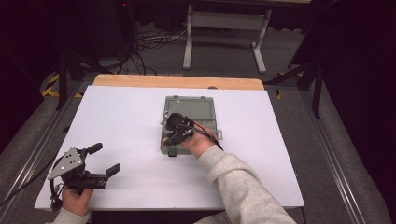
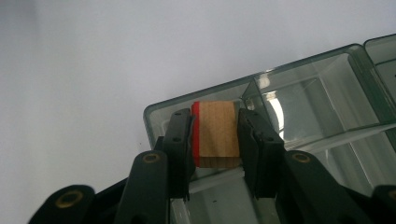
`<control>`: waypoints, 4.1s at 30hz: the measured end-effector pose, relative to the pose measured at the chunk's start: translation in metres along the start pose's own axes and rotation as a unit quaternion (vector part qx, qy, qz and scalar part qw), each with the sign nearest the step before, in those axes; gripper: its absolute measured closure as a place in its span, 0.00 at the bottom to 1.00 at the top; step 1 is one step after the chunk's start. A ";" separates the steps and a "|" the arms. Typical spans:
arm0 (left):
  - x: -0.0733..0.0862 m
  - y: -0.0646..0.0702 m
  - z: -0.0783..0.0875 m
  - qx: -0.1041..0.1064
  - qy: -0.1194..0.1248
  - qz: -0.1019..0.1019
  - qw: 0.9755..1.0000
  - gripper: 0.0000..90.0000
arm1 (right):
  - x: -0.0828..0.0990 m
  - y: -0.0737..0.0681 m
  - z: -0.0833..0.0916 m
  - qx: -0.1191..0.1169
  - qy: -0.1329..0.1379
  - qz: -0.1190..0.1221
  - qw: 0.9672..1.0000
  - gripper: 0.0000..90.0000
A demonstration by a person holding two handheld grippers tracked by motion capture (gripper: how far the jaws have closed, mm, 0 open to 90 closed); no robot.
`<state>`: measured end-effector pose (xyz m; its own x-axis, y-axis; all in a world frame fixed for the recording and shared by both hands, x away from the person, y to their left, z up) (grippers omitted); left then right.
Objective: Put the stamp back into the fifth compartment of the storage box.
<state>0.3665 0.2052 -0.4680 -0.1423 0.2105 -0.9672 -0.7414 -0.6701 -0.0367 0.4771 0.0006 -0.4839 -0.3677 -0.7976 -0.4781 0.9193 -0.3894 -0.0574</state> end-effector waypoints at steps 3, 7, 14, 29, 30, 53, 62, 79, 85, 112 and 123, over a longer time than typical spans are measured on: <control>0.000 0.000 0.000 0.000 0.000 0.000 1.000 0.01 | 0.000 0.000 -0.001 -0.002 -0.002 0.000 1.000 0.73; 0.000 0.000 0.000 0.000 0.000 0.000 1.000 0.01 | -0.001 0.000 0.000 -0.004 0.003 0.001 1.000 0.69; -0.001 0.000 0.000 0.000 0.001 0.000 1.000 0.01 | -0.002 0.001 0.005 0.007 0.014 0.002 1.000 0.63; -0.001 0.002 -0.001 0.001 0.004 0.003 1.000 0.01 | -0.015 -0.004 0.031 0.019 0.084 0.000 0.996 0.29; -0.001 0.002 -0.001 0.002 0.004 0.002 1.000 0.01 | -0.016 -0.005 0.033 0.020 0.091 0.002 0.996 0.24; -0.001 0.002 -0.001 0.000 0.004 0.004 1.000 0.01 | -0.019 -0.026 0.073 0.028 0.168 0.029 0.985 0.00; -0.001 0.002 -0.001 0.001 0.003 0.005 1.000 0.01 | -0.014 -0.029 0.086 0.032 0.189 0.028 0.981 0.00; -0.001 0.001 -0.001 0.001 0.005 0.008 1.000 0.00 | 0.015 -0.030 0.123 0.051 0.248 0.010 0.967 0.00; -0.001 0.000 -0.001 -0.003 0.004 0.009 1.000 0.00 | 0.030 -0.028 0.136 0.062 0.264 0.004 0.963 0.00; 0.001 -0.002 -0.003 -0.012 0.008 0.012 1.000 0.00 | 0.107 -0.017 0.152 0.085 0.328 -0.042 0.940 0.00; 0.001 -0.002 -0.003 -0.013 0.008 0.010 1.000 0.00 | 0.138 -0.013 0.147 0.095 0.347 -0.062 0.931 0.00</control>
<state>0.3699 0.2041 -0.4698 -0.1465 0.1845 -0.9718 -0.7217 -0.6918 -0.0226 0.3937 -0.1719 -0.4201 -0.2297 -0.2780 -0.9327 0.8107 -0.5850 -0.0253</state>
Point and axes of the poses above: each handheld gripper's, and its own axes: z roughly backward along the jaws, x roughly out of its underside, y roughly to its right, the point moved 9 cm from there along -z, roughly forward along the jaws, and after that the axes turned 6 degrees about -z, right-handed, at the moved point
